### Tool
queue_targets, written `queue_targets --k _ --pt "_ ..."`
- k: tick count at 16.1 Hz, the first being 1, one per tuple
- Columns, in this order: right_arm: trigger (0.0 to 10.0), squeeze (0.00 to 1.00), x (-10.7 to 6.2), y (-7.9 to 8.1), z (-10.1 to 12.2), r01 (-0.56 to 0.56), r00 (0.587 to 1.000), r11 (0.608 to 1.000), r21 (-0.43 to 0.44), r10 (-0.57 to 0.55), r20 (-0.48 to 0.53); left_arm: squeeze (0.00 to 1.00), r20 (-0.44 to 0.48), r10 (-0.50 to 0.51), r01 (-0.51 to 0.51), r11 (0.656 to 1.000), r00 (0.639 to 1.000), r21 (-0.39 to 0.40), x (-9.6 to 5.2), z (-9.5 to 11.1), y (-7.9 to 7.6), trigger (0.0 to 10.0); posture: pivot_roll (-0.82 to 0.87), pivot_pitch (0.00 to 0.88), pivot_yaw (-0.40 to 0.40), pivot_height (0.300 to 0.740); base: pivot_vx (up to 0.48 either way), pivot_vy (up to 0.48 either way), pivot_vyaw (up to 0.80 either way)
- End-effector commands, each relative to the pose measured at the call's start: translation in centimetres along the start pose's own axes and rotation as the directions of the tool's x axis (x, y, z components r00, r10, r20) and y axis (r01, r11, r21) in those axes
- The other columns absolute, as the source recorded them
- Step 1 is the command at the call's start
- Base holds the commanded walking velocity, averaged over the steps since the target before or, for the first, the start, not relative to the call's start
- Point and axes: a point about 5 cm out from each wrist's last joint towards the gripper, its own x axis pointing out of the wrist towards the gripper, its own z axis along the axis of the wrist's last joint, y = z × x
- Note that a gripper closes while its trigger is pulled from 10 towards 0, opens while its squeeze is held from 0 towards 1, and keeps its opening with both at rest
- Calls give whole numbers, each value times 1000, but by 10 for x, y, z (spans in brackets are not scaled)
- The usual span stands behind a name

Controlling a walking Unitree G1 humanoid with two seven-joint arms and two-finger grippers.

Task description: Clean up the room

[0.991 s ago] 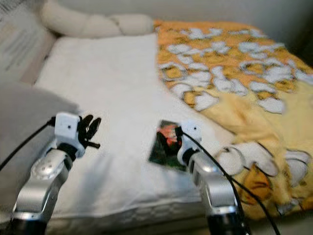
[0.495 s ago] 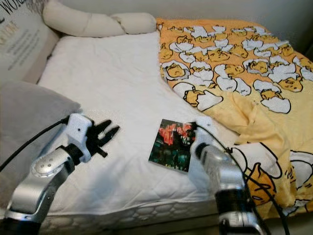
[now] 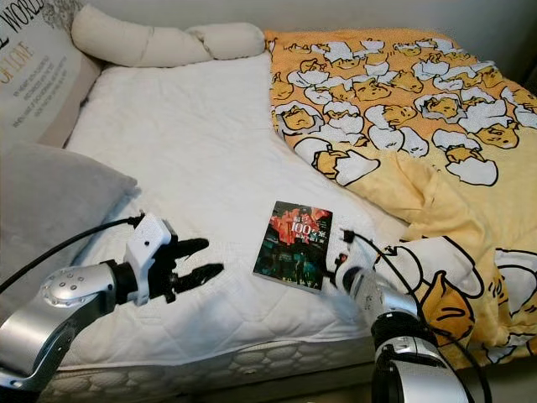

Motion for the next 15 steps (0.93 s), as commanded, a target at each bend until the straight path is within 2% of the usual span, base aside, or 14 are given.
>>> queue_targets --k 1,4,5,9,10,11,12,14,15 --pt "10000 1000 2 2 -1 -22 1000 997 69 21 11 1000 -9 -9 9 1000 1000 14 -3 3 -2 10000 44 9 56 740 0 0 0" --pt "10000 1000 4 6 -6 -74 997 989 128 73 14 1000 -22 9 -9 1000 1000 21 -5 3 -2 10000 54 27 59 740 0 0 0" --pt "10000 1000 5 12 -8 -120 993 981 154 118 17 1000 -27 16 -15 1000 1000 22 -7 3 -1 10000 63 43 59 740 0 0 0" --pt "10000 1000 8 21 -14 -164 986 960 228 167 5 1000 -37 34 -33 999 999 24 -10 3 -1 10000 75 56 56 740 0 0 0" --pt "10000 827 9 22 -17 -161 986 951 264 168 -4 1000 -39 40 -39 999 998 25 -11 3 -1 10000 76 57 54 740 0 0 0" --pt "10000 541 9 22 -17 -160 986 946 281 168 -6 1000 -41 41 -40 999 998 26 -11 3 0 10000 76 57 54 740 0 0 0" --pt "10000 0 8 21 -21 -151 987 931 334 163 -10 1000 -43 45 -44 999 998 28 -11 3 0 10000 78 58 52 740 0 0 0" --pt "10000 0 7 18 -27 -126 989 891 436 146 -13 1000 -48 49 -48 998 998 36 -11 4 0 10000 82 60 51 740 0 0 0" --pt "10000 0 6 15 -32 -121 990 855 505 144 -6 1000 -53 53 -51 998 997 42 -12 3 0 10000 89 68 51 740 0 0 0"
